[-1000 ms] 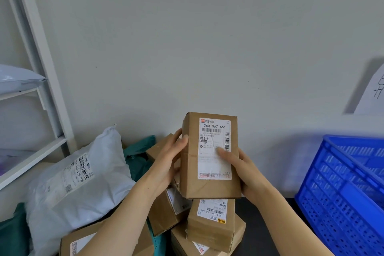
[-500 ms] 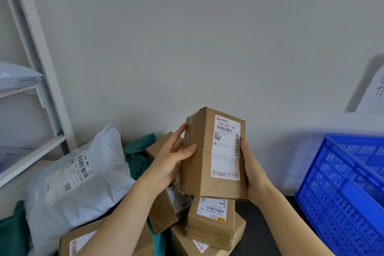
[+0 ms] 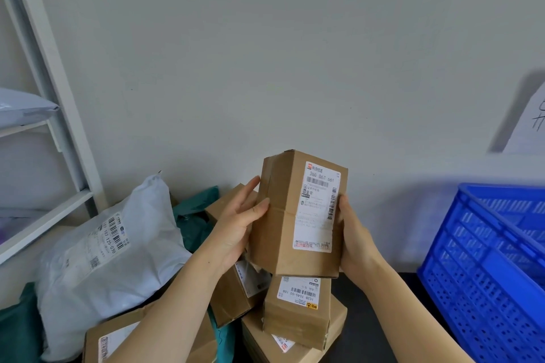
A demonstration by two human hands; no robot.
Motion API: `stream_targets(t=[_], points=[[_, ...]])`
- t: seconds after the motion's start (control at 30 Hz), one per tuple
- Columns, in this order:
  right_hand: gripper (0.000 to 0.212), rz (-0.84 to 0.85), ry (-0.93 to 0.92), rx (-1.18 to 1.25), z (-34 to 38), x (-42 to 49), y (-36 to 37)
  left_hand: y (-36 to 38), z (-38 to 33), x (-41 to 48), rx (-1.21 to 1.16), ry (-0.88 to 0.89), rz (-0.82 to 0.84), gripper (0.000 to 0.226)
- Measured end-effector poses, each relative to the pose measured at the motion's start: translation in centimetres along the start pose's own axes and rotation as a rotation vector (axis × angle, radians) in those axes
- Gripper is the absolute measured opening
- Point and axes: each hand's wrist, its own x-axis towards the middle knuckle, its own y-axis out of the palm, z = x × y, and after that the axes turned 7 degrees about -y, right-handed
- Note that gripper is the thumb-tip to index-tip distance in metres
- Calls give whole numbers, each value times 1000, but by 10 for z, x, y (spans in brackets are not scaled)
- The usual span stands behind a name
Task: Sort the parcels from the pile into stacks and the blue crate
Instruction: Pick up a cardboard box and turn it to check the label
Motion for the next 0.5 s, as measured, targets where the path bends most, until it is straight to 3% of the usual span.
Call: stream_targets(t=[0.1, 0.3, 0.4, 0.5], points=[[36, 25, -15, -55, 3, -2, 2, 1, 4, 1, 74, -44, -69, 36], [26, 126, -134, -211, 6, -4, 6, 6, 2, -7, 88, -179, -86, 44], [37, 140, -194, -229, 6, -2, 6, 4, 3, -8, 132, -144, -10, 37], [34, 166, -238, -239, 6, -3, 4, 0, 6, -7, 148, -133, -19, 40]])
